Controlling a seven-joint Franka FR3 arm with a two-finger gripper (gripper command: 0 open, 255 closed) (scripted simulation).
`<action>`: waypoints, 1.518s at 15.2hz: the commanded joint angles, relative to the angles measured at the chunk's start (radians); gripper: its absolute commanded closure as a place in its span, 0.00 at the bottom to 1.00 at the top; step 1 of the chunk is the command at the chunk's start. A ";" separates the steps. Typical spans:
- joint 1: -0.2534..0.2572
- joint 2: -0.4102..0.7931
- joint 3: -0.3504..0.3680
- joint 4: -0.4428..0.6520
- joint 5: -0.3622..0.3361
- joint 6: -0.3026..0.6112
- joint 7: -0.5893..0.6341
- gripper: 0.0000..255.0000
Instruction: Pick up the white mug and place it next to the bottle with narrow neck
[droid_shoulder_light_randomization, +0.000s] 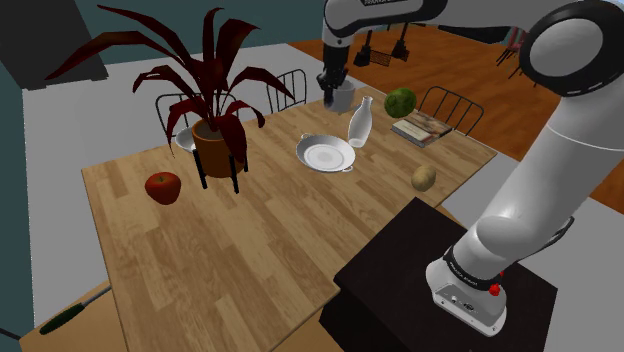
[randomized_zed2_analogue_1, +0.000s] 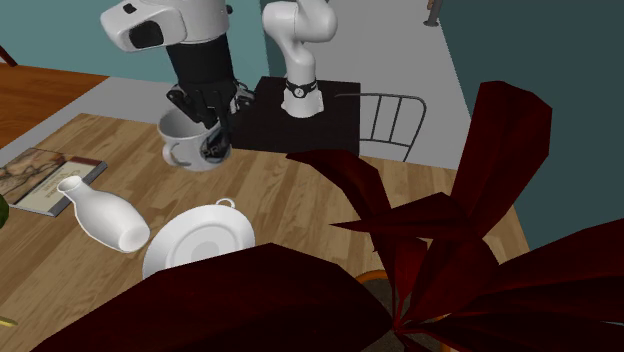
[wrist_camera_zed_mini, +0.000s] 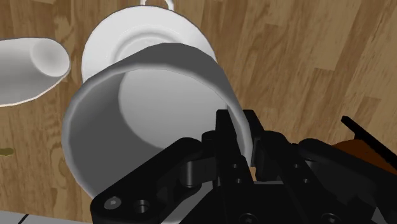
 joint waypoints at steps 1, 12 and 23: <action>-0.026 0.002 -0.020 -0.003 0.003 0.008 -0.048 1.00; -0.166 0.068 -0.123 0.083 0.020 0.001 -0.295 1.00; -0.315 0.253 -0.201 0.342 0.058 -0.064 -0.526 1.00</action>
